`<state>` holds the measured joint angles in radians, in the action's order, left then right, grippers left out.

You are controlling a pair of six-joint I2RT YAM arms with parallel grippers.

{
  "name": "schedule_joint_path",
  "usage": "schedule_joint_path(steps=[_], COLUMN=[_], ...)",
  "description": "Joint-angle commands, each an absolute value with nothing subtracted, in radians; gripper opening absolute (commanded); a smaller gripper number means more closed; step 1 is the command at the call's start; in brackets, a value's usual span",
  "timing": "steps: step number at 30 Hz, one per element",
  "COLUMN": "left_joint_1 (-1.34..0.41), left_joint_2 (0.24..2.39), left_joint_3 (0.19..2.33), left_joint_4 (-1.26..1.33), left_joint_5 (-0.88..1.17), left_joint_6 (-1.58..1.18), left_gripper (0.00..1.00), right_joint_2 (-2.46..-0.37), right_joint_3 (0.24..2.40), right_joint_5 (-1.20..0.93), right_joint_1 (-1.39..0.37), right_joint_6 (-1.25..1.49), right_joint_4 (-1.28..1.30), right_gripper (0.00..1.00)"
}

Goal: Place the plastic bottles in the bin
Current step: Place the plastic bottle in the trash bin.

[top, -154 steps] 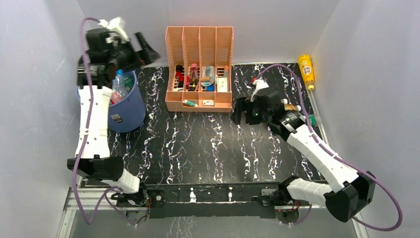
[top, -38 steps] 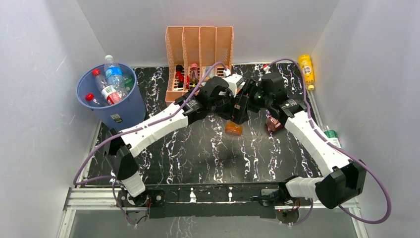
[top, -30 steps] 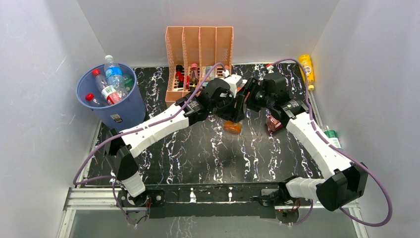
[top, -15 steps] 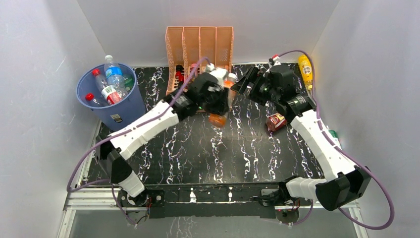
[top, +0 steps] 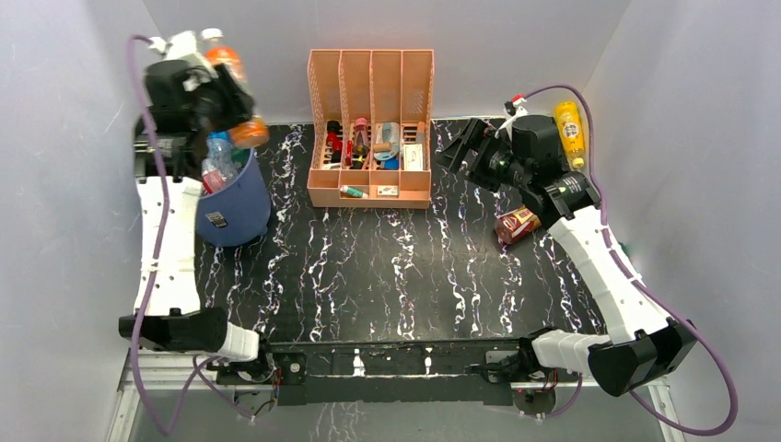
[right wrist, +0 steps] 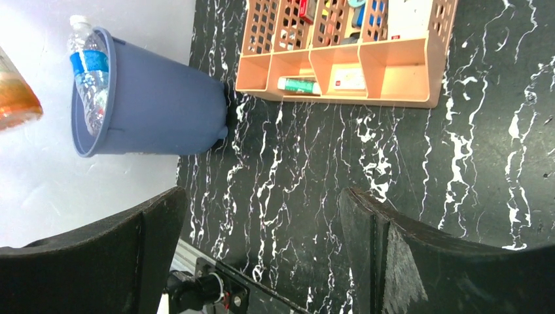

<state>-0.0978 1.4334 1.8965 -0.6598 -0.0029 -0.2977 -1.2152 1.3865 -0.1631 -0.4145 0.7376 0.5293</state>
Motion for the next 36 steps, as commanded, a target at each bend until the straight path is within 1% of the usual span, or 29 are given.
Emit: schedule_joint_path(steps=[1, 3, 4, 6, 9, 18, 22, 24, 25, 26, 27, 28, 30, 33, 36], left_joint_1=[0.201, 0.346, 0.390, 0.432, 0.494, 0.520, 0.520, 0.520, 0.520, 0.519, 0.520, 0.519, 0.519, 0.518, 0.517], left_joint_2=[1.438, 1.434, 1.433, 1.426, 1.423, 1.423, 1.452, 1.466, 1.467, 1.468, 1.465, 1.460, 1.448, 1.436, 1.422], left_joint_3=[1.901, 1.863, 1.845, 1.810, 1.754, 1.623, 1.619, 1.620, 1.617, 1.615, 1.613, 1.610, 1.610, 1.639, 1.686], left_joint_4=[-0.714, -0.699, -0.699, -0.702, -0.691, -0.652, -0.647, -0.646, -0.641, -0.640, -0.640, -0.638, -0.640, -0.660, -0.688], left_joint_5=[0.205, 0.300, 0.312, 0.277, 0.279, 0.086, 0.029, 0.029, 0.034, 0.035, 0.030, 0.027, 0.018, 0.017, 0.043], left_joint_6=[-0.291, -0.314, -0.323, -0.338, -0.369, -0.287, -0.269, -0.263, -0.261, -0.259, -0.258, -0.259, -0.260, -0.262, -0.272], left_gripper=[0.34, 0.34, 0.33, 0.33, 0.32, 0.32, 0.36, 0.41, 0.47, 0.56, 0.68, 0.77, 0.87, 0.97, 0.98], right_joint_2=[-1.214, -1.214, -1.215, -1.217, -1.217, -1.230, -1.234, -1.236, -1.236, -1.236, -1.236, -1.238, -1.241, -1.244, -1.246], right_joint_3=[1.372, 1.370, 1.372, 1.370, 1.359, 1.321, 1.316, 1.313, 1.312, 1.309, 1.307, 1.305, 1.304, 1.304, 1.302], right_joint_5=[-0.210, -0.210, -0.211, -0.213, -0.222, -0.267, -0.276, -0.277, -0.279, -0.279, -0.280, -0.281, -0.286, -0.291, -0.294], right_joint_1=[-0.412, -0.413, -0.413, -0.413, -0.413, -0.413, -0.412, -0.413, -0.412, -0.413, -0.413, -0.413, -0.414, -0.414, -0.414], right_joint_6=[0.730, 0.722, 0.719, 0.714, 0.710, 0.706, 0.710, 0.710, 0.711, 0.710, 0.711, 0.712, 0.712, 0.712, 0.713], right_joint_4=[0.518, 0.523, 0.527, 0.533, 0.530, 0.514, 0.507, 0.507, 0.506, 0.505, 0.504, 0.502, 0.500, 0.500, 0.499], right_gripper=[0.98, 0.98, 0.98, 0.98, 0.98, 0.98, 0.98, 0.98, 0.98, 0.98, 0.98, 0.98, 0.98, 0.98, 0.98])
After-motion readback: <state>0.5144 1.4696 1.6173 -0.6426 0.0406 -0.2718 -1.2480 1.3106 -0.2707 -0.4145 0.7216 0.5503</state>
